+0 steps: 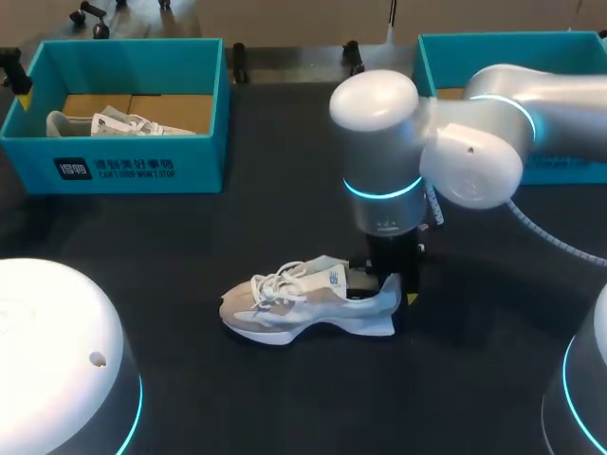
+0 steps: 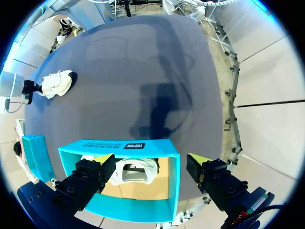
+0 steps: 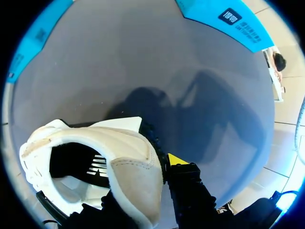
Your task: Take the shoe out of the shoebox, open the shoe tongue, remove and reinsert the insole, then place the shoe into the shoebox
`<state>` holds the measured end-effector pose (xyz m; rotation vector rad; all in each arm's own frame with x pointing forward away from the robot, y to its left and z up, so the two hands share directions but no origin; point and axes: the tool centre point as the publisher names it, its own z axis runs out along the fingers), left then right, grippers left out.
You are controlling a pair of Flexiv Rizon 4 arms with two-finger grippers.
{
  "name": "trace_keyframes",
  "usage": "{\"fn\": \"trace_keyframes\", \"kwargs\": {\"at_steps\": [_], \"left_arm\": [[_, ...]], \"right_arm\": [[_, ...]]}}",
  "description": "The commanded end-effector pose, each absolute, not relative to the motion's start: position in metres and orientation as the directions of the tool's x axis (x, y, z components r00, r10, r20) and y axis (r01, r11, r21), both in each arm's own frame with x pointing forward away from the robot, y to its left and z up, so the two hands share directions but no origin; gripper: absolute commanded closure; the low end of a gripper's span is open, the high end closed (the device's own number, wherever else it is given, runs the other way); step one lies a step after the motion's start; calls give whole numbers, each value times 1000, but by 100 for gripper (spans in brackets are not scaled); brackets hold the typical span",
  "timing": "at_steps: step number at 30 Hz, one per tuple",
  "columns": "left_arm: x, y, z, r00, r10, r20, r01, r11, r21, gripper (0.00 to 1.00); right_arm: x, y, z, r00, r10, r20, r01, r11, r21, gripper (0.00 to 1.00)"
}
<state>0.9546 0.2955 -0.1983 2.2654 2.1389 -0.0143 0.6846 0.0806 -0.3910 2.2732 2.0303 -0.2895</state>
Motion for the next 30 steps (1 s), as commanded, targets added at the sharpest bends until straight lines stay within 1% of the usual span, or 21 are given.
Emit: {"fn": "trace_keyframes", "kwargs": {"at_steps": [1, 3, 5, 6, 7, 8, 16, 23, 26, 27, 29, 30], "left_arm": [[954, 296, -198, 58, 998, -23, 998, -58, 16, 0], [954, 296, -198, 58, 998, -23, 998, -58, 16, 0], [954, 296, -198, 58, 998, -23, 998, -58, 16, 0], [954, 296, -198, 58, 998, -23, 998, -58, 16, 0], [954, 296, -198, 58, 998, -23, 998, -58, 16, 0], [954, 296, -198, 58, 998, -23, 998, -58, 16, 0], [954, 296, -198, 58, 998, -23, 998, -58, 16, 0], [954, 296, -198, 58, 998, -23, 998, -58, 16, 0], [954, 296, -198, 58, 998, -23, 998, -58, 16, 0], [954, 296, -198, 58, 998, -23, 998, -58, 16, 0], [954, 296, -198, 58, 998, -23, 998, -58, 16, 0], [954, 296, -198, 58, 998, -23, 998, -58, 16, 0]], "right_arm": [[683, 82, -394, 99, 978, -186, 992, -113, -64, 100], [682, 83, -395, 95, 979, -182, 992, -108, -63, 100], [682, 83, -395, 93, 980, -177, 993, -105, -59, 71], [682, 84, -395, 93, 980, -177, 993, -104, -58, 61], [682, 84, -394, 93, 980, -175, 993, -105, -56, 12], [682, 84, -393, 94, 980, -175, 993, -105, -56, 0], [682, 82, -374, 77, 989, -125, 996, -81, -26, 0], [686, 76, -339, -10, 999, -32, 1000, 11, 24, 0], [690, 65, -323, -89, 994, 68, 995, 86, 47, 0], [691, 61, -320, -135, 984, 118, 990, 129, 61, 0], [692, 53, -314, -313, 913, 261, 948, 286, 137, 0], [691, 48, -310, -378, 874, 306, 924, 338, 178, 0]]}}
